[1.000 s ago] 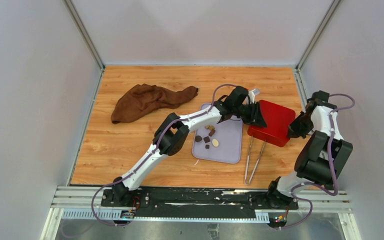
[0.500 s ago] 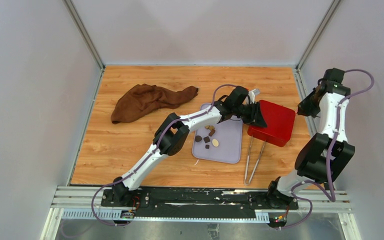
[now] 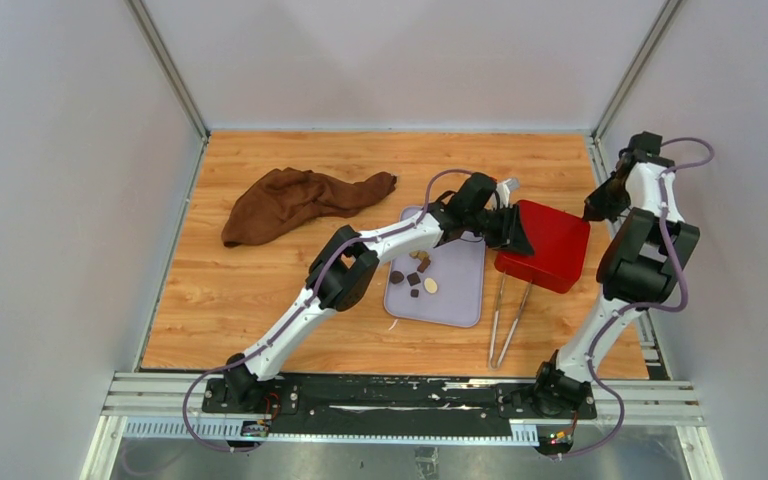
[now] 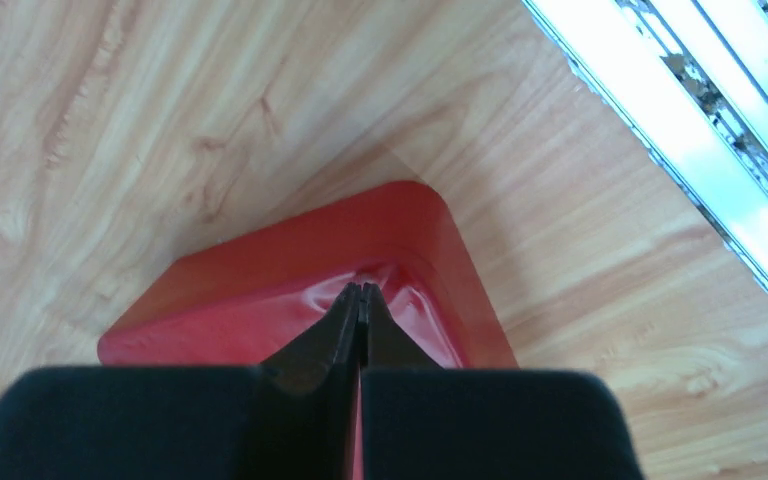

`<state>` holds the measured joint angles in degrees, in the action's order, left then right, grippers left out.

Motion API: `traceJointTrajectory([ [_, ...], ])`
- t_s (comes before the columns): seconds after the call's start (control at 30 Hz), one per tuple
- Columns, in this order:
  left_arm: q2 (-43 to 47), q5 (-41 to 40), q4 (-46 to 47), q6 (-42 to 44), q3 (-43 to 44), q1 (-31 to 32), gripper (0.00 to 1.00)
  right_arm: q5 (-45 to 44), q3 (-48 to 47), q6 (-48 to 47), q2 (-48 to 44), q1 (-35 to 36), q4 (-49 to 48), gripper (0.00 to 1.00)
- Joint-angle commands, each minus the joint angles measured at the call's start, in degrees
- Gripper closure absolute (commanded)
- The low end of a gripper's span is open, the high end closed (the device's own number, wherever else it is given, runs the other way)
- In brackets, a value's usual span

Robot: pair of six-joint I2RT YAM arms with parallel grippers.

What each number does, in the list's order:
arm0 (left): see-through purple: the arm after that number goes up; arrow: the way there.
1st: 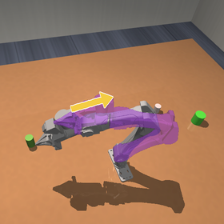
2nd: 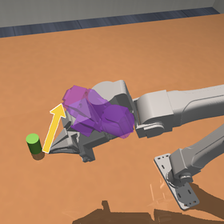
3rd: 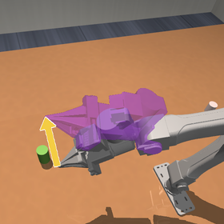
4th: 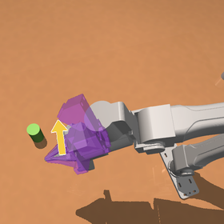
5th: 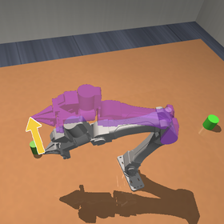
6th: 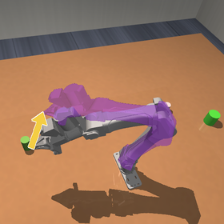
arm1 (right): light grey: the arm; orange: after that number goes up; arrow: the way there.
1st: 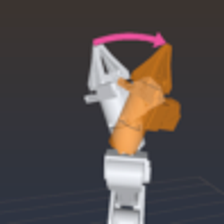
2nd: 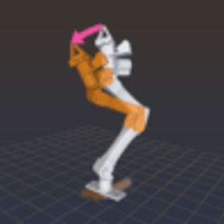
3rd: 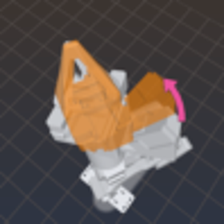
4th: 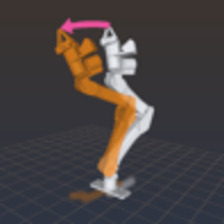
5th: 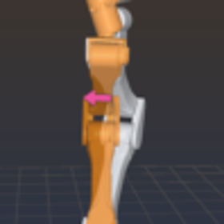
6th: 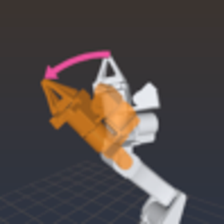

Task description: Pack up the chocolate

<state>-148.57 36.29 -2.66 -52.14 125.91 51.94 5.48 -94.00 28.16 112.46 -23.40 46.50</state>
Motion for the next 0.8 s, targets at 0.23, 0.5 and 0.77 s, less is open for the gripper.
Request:
traceJointTrajectory([
  [0.23, 5.18, -0.21, -4.07, 2.80, -3.83, -2.15, 0.66, -0.32, -5.30, -1.79, -4.19, 8.86, -1.16, 1.00],
  [0.5, 19.16, -2.75, 1.01, 2.67, -15.90, -8.74, 0.66, 1.47, -7.05, -1.70, -0.45, 17.98, -0.98, 1.00],
  [0.77, 28.44, -4.34, 0.94, 4.24, -27.92, -16.52, 0.66, 3.88, 0.80, 1.27, -6.20, 20.31, -1.60, 1.00],
])
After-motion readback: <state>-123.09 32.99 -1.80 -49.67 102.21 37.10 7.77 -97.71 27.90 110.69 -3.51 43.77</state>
